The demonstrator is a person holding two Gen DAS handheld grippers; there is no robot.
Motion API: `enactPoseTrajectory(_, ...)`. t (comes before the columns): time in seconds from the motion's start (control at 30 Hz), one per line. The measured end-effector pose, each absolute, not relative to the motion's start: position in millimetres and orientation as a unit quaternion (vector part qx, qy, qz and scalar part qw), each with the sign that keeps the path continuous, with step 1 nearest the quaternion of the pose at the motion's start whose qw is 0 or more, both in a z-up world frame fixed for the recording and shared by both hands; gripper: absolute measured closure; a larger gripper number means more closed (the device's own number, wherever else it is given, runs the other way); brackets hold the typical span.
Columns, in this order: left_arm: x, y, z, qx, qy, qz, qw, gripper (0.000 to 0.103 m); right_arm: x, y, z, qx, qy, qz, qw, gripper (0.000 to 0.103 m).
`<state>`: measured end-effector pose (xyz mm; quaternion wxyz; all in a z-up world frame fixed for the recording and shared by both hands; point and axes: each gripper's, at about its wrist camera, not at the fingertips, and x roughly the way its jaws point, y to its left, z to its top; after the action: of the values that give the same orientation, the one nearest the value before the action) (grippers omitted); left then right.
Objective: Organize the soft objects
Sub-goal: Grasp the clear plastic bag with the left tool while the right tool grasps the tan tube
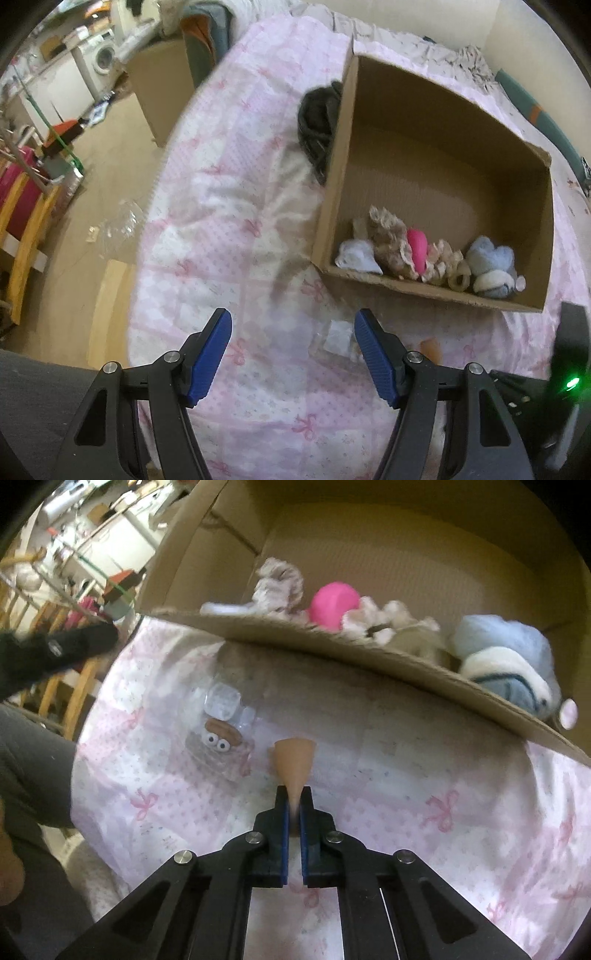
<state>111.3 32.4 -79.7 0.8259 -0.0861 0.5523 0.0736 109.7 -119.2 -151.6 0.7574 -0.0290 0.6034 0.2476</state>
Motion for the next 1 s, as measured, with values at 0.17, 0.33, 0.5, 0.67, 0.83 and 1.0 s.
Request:
enactPoseTrajectory(0.17, 114.3, 25.7, -97.2, -0.101, 0.582, 0.043, 0.806, 0.037, 114.3, -154.8, -131.8, 0.036, 0.597, 0.226, 0.769, 0.097)
enactPoseTrajectory(0.33, 118.8, 14.2, -114.2, -0.097, 0.606, 0.022, 0.790, 0.037, 103.9, -187.8, -105.0, 0.106, 0.570, 0.202, 0.789, 0.097)
enactPoseTrajectory(0.5, 126.5, -6.3, -128.5, -0.066, 0.626, -0.013, 0.777, 0.037, 101.6, -203.9, -100.0, 0.139, 0.563, 0.196, 0.791, 0.097)
enactPoseTrajectory(0.67, 136.4, -20.1, -141.1, -0.045, 0.639, -0.023, 0.768, 0.037, 104.3, -208.5, -100.6, 0.149, 0.568, 0.186, 0.787, 0.097)
enactPoseTrajectory(0.83, 147.9, -28.0, -159.8, -0.035, 0.651, -0.009, 0.758, 0.037, 105.4, -204.4, -109.9, 0.147, 0.574, 0.181, 0.785, 0.097)
enactPoseTrajectory(1.0, 147.3, -28.4, -165.8, -0.034, 0.651, -0.006, 0.759, 0.037, 108.8, -197.1, -113.4, 0.142, 0.572, 0.176, 0.789, 0.097)
